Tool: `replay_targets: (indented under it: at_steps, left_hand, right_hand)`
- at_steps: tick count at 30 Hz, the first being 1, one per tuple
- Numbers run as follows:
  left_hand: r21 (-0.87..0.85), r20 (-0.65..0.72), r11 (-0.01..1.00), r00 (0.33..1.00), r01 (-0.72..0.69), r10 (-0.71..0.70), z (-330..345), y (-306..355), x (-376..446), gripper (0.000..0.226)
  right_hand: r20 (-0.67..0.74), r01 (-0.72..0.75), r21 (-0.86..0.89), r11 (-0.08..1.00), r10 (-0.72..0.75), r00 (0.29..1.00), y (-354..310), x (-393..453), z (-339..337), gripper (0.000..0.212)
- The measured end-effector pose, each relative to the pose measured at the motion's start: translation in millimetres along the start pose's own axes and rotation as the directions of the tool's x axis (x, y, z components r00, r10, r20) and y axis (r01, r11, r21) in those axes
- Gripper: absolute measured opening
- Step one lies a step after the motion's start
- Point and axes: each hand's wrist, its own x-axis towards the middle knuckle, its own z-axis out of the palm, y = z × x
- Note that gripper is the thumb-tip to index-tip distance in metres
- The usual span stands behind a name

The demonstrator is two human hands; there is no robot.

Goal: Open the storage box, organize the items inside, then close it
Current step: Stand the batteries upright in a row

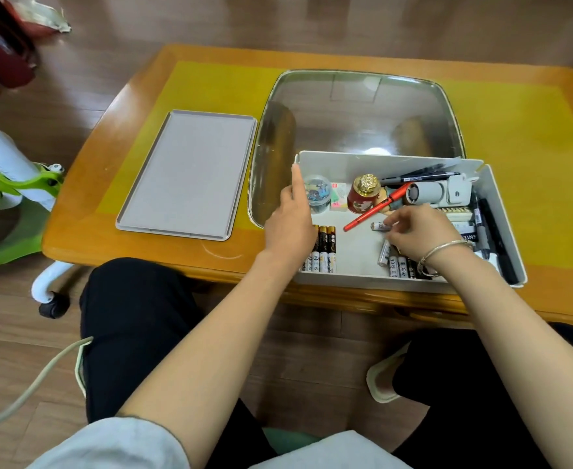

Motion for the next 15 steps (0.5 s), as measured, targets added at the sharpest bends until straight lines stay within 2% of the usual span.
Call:
replay_targets:
  at_steps: [3,10,15]
  left_hand:
    - [0.044,-0.011,0.998,0.999,0.044,-0.043,1,0,0,0.100]
    - [0.003,-0.035,0.997,0.997,0.072,-0.072,4,-2,-1,0.094]
    - [-0.037,-0.045,0.995,0.995,0.088,-0.089,8,-3,-9,0.091]
  right_hand:
    - [0.011,-0.012,-0.071,0.997,0.013,1.000,0,-6,-2,0.013]
    - [0.194,-0.036,-0.241,0.970,0.085,0.977,-4,-23,10,0.022]
    - [0.074,0.017,-0.193,0.981,-0.002,0.997,-17,-22,18,0.028]
